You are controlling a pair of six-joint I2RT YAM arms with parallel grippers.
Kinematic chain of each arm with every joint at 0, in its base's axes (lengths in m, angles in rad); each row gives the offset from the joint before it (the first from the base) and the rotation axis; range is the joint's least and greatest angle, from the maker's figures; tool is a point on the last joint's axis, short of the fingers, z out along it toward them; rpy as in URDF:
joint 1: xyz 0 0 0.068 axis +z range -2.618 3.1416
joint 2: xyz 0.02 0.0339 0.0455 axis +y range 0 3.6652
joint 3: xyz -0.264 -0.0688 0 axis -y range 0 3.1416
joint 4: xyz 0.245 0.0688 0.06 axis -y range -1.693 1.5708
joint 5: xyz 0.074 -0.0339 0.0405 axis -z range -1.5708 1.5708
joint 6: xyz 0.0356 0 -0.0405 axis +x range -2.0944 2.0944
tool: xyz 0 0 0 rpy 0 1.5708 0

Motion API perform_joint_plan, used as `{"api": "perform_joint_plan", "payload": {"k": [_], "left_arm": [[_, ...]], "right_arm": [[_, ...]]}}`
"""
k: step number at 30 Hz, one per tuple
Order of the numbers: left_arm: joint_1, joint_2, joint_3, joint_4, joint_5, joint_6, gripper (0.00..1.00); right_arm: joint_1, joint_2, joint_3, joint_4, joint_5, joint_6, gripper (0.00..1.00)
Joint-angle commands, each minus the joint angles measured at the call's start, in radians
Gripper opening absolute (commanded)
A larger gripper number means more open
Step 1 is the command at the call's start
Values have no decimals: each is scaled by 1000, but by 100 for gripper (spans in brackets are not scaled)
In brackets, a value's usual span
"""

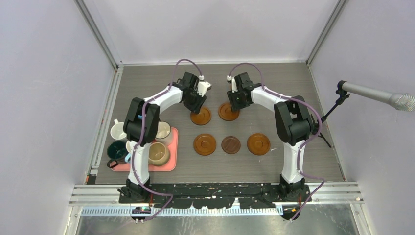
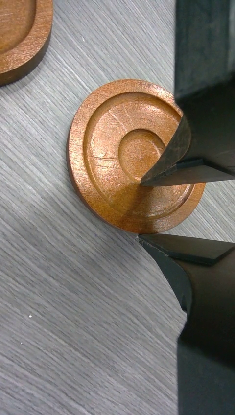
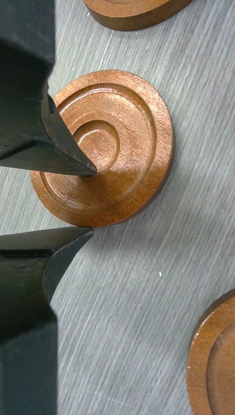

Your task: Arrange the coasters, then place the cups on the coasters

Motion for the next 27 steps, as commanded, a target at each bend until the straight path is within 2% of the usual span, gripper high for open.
{"api": "perform_joint_plan", "payload": {"k": [1,15,22,27], "left_arm": [[-14,-18,-27,-23,33,-50,40],[-20,50,64,-23,-28,-69,41],[-20,40,86,-41,-28,-79,50],[-20,-13,109,-87,-22,-71,68]], "right_arm": [[9,-29,-45,-69,11,-10,45],[9,-61,-90,-73,-8,-7,45],[7,-88,-77,-88,-8,0,55],[1,-153,-38,-93,0,-1,65]]}}
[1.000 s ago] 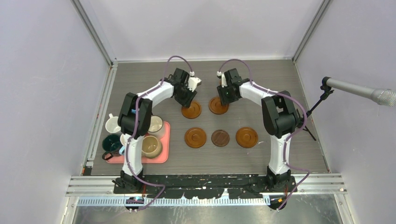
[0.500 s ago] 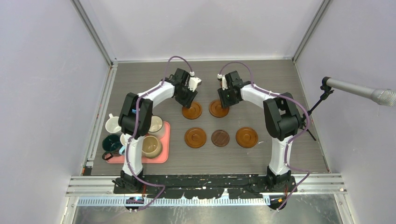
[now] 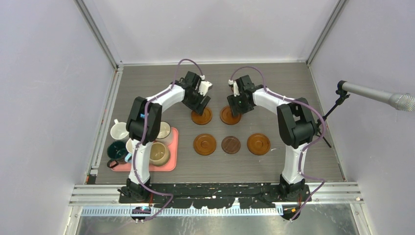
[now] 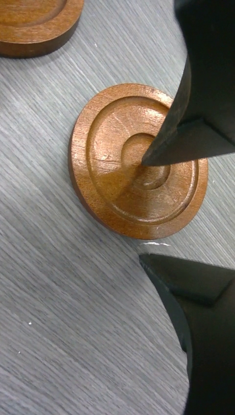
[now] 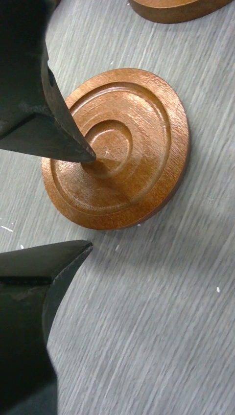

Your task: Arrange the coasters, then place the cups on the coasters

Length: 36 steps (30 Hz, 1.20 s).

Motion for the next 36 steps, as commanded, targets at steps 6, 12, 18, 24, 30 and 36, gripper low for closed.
{"api": "perform_joint_plan", "payload": {"k": [6,12,18,24,30,36], "left_arm": [[-3,-166,96,-71,-4,22,86],[-3,-220,120,-100,3,21,96],[-3,-262,63,-72,50,-10,97],[-3,-269,38,-58,65,-30,98],[-3,-295,0,-37,56,-31,100],[2,-284,-16,-26,50,-31,100]], "right_arm": [[-44,-119,174,-42,4,0,68],[-157,-2,369,-32,1,79,69],[-223,171,572,-52,36,147,69],[-225,301,703,-59,67,144,69],[-222,411,793,-78,56,155,69],[-212,466,822,-107,58,126,69]]}}
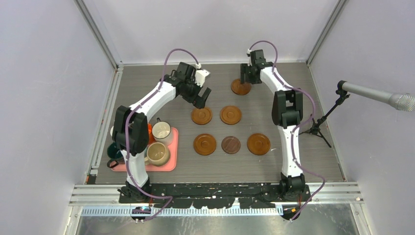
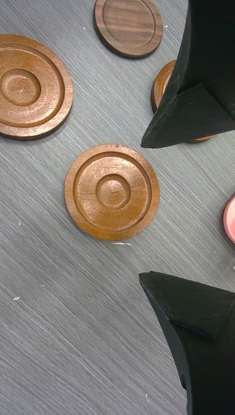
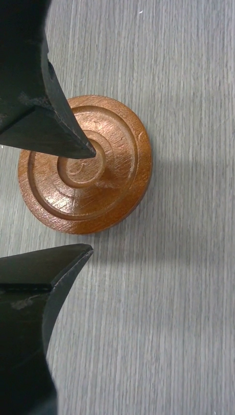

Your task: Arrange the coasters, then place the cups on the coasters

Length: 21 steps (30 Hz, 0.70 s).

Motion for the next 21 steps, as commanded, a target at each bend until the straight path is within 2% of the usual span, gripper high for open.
{"api": "perform_joint_plan", "payload": {"k": [1,12,21], "left_arm": [[3,-51,-4,35,10,-8,100],[10,-81,-18,28,-8,11,100],[11,-118,-69,8,7,22,100]], "right_arm": [[7,15,69,-30,9,-15,68],[-5,-2,16,-164,16,-137,56],[-41,-201,-275,-167,35,-232,53]]}}
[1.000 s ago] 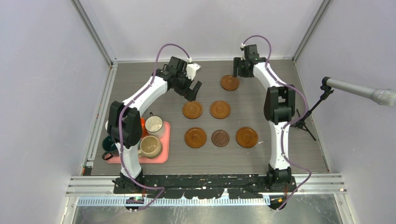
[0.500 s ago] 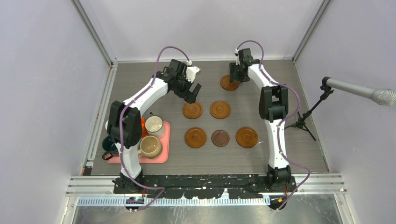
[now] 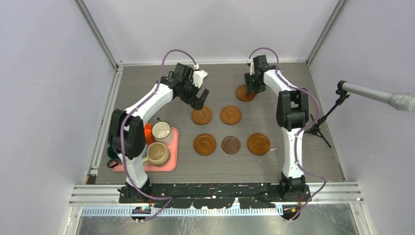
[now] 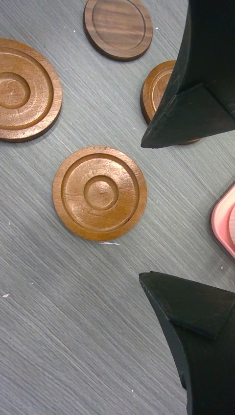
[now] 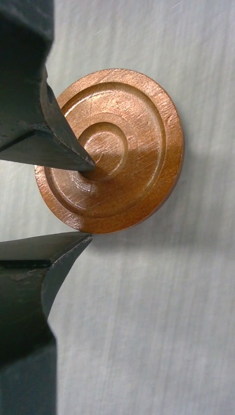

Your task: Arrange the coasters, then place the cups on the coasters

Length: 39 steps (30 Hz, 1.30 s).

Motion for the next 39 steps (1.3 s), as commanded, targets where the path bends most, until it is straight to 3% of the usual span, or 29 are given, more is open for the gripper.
{"api": "perform_joint_plan", "payload": {"k": [1,10,15,26,28,33,39], "left_arm": [[4,-64,-13,-7,23,16,100],[4,-87,21,-131,124,48,100],[4,-131,-4,-153,130,57,100],[4,-201,-34,-219,143,81,100],[5,-210,-26,-238,144,90,100],[22,-244,5,-308,121,110,100],[97,-300,-5,-407,94,129,100]], "right_arm": [[-38,-147,-162,-78,7,-88,53],[-89,-357,-475,-65,-42,-176,52],[-94,-426,-561,-47,-29,-181,52],[-104,-429,-520,-45,-32,-130,54],[-105,-438,-498,-47,-47,-120,57],[-104,-481,-436,-55,-97,-100,76],[-105,-538,-364,-96,-193,-74,80]]}}
